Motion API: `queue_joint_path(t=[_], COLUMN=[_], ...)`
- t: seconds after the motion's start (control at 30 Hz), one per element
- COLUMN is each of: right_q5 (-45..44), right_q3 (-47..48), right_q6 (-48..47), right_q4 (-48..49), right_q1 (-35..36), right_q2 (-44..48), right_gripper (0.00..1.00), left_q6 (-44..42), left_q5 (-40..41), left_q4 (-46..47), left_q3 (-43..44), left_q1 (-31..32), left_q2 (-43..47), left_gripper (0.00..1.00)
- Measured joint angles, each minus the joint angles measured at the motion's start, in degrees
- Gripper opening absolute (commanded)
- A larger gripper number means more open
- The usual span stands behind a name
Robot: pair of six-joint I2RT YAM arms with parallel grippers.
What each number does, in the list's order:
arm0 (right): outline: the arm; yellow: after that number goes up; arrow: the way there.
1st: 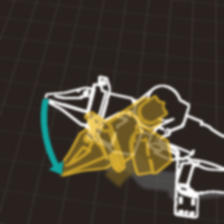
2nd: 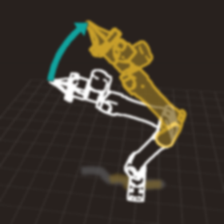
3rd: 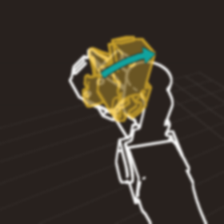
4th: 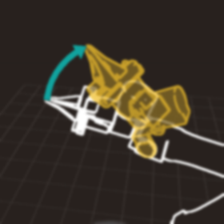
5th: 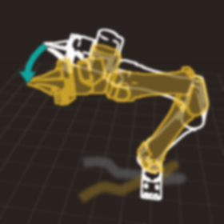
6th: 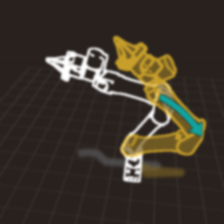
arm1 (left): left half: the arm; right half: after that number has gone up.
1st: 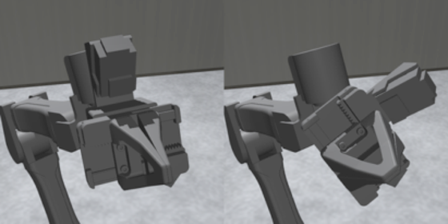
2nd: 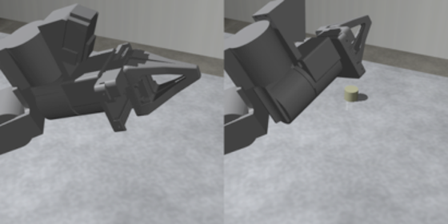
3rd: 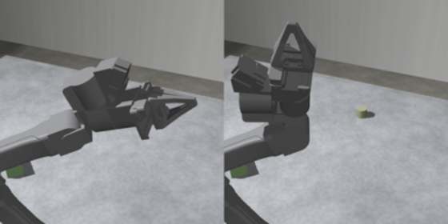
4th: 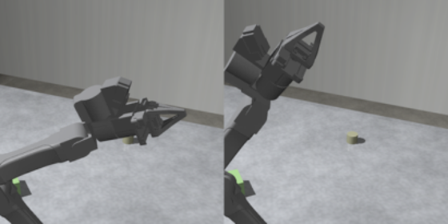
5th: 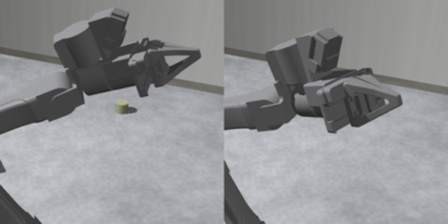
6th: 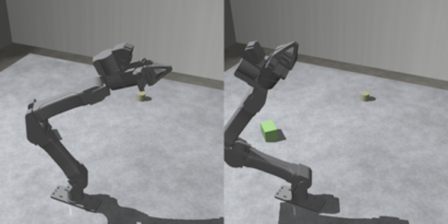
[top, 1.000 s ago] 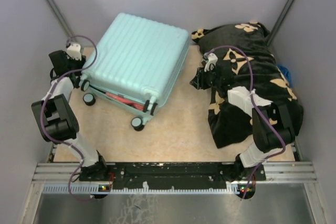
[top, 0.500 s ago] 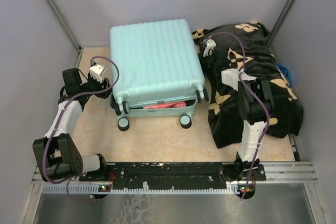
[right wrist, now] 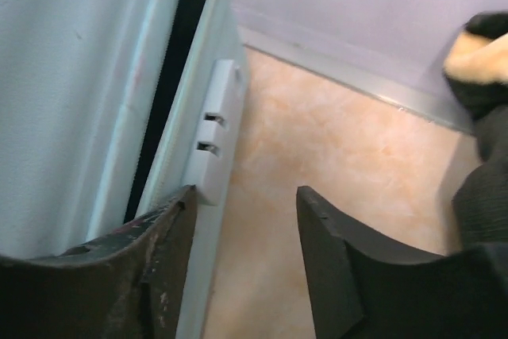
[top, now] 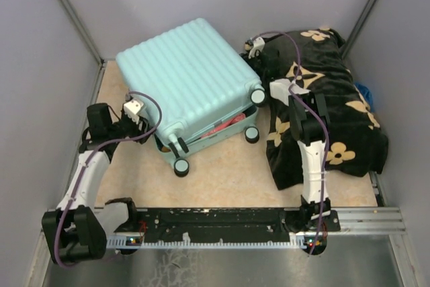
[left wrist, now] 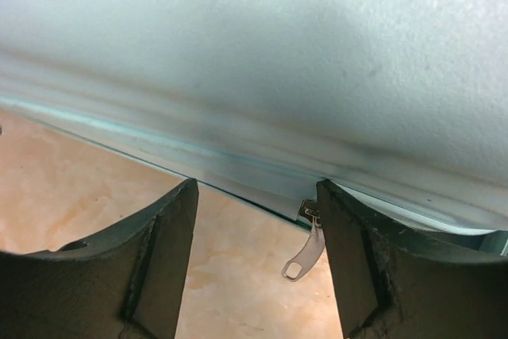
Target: Pack the luggage
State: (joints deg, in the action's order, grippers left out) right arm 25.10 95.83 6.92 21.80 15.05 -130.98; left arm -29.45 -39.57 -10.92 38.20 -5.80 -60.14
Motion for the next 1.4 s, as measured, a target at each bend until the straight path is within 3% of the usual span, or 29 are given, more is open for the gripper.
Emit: queue_joint_path(t=[0.17,0.37,0.53,0.77,0.93,1.17,1.4], right_q5=[-2.5,-3.3,-3.2,-1.6,4.2,8.3,7.5], right_q3=[2.8,2.9,3.0,7.5,8.2,-3.0,-7.5], right_q6=[-3.9,-10.5,-13.2,-16.0,-19.0,-25.3,-29.6], right_q4=[-1.8,-14.8,-25.6,-38.9,-53.9,-70.9,-77.3], right_q1=[-0.6,-3.7,-5.2,-8.3,-12.9,-12.4,-10.3], right_q2=[-0.2,5.4,15.7,27.3,31.4,42.1,44.3], right_gripper=[0.88,0.98,0.99,0.99,0.99,0.99,0.99], left_q6=[-1.5,-2.7,-6.2,-10.6,-10.6,-5.9,-1.3], left_q5=[-0.6,-2.5,-12.1,-18.4,-17.7,-13.9,-12.5], left_q4=[-5.0,-13.0,-20.3,-25.0,-24.5,-18.4,-11.7], left_q3=[0.2,4.9,11.7,21.7,22.0,19.7,15.3], left_q1=[2.3,1.8,-6.6,-14.4,-16.3,-16.5,-16.5], left_q2=[2.5,-0.4,-8.7,-20.0,-20.6,-20.9,-21.0], left_gripper=[0.78,0.79,0.77,0.77,0.78,0.76,0.75])
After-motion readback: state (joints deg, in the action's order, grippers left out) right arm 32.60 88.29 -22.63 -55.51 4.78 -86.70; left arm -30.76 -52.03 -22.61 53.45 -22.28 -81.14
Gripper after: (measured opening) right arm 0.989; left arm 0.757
